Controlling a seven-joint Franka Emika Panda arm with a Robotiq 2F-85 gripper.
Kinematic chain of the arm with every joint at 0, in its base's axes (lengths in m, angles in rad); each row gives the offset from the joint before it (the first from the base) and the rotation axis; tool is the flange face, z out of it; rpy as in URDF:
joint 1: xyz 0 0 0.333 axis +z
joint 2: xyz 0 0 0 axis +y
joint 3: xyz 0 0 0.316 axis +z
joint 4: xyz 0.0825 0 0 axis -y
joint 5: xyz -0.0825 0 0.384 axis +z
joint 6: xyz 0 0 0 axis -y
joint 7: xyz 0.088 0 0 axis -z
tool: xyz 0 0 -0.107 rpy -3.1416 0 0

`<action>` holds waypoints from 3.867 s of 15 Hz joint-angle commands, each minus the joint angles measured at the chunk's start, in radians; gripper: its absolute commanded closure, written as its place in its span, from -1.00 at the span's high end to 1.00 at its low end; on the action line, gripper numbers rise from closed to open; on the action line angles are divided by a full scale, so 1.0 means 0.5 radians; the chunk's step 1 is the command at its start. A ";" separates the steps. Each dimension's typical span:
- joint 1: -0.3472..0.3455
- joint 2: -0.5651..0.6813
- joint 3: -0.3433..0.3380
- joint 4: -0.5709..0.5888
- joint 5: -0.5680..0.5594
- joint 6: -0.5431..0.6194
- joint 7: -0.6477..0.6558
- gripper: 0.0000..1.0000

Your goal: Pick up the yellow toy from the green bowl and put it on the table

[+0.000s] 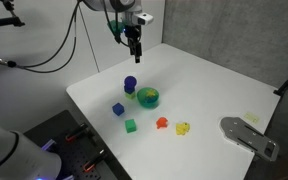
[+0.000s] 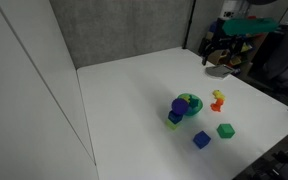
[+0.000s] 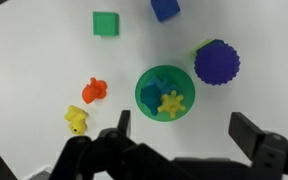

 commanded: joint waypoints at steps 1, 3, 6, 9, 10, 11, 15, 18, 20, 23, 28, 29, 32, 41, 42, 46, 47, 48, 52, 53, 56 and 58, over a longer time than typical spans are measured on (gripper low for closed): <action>0.048 0.196 -0.071 0.150 -0.056 0.108 -0.082 1.00; 0.061 0.296 -0.096 0.193 -0.069 0.167 -0.164 1.00; 0.082 0.457 -0.138 0.276 -0.089 0.240 -0.319 1.00; 0.092 0.630 -0.176 0.397 -0.093 0.296 -0.456 1.00; 0.098 0.686 -0.193 0.440 -0.101 0.308 -0.474 1.00; 0.101 0.748 -0.207 0.492 -0.100 0.311 -0.492 1.00; 0.099 0.992 -0.239 0.681 -0.063 0.347 -0.554 1.00; 0.116 1.182 -0.253 0.831 -0.059 0.343 -0.568 1.00; 0.119 1.303 -0.243 0.927 -0.042 0.319 -0.601 1.00; 0.144 1.468 -0.258 1.050 -0.057 0.310 -0.625 1.00; 0.179 1.675 -0.274 1.229 -0.057 0.279 -0.653 1.00; 0.180 1.702 -0.272 1.260 -0.051 0.259 -0.660 1.00; 0.187 1.759 -0.278 1.338 -0.051 0.201 -0.667 1.00; 0.185 1.808 -0.282 1.480 -0.057 0.006 -0.684 -0.09; 0.186 1.812 -0.283 1.491 -0.058 -0.007 -0.683 -0.15; 0.185 1.791 -0.279 1.482 -0.057 0.012 -0.689 0.14; 0.183 1.780 -0.276 1.475 -0.054 0.017 -0.691 0.32; 0.182 1.766 -0.275 1.468 -0.052 0.022 -0.690 0.46; 0.180 1.694 -0.277 1.415 -0.056 0.044 -0.697 0.99; 0.181 1.684 -0.280 1.409 -0.058 0.043 -0.693 1.00; 0.179 1.656 -0.297 1.372 -0.061 0.021 -0.673 1.00; 0.176 1.656 -0.312 1.353 -0.064 0.015 -0.666 1.00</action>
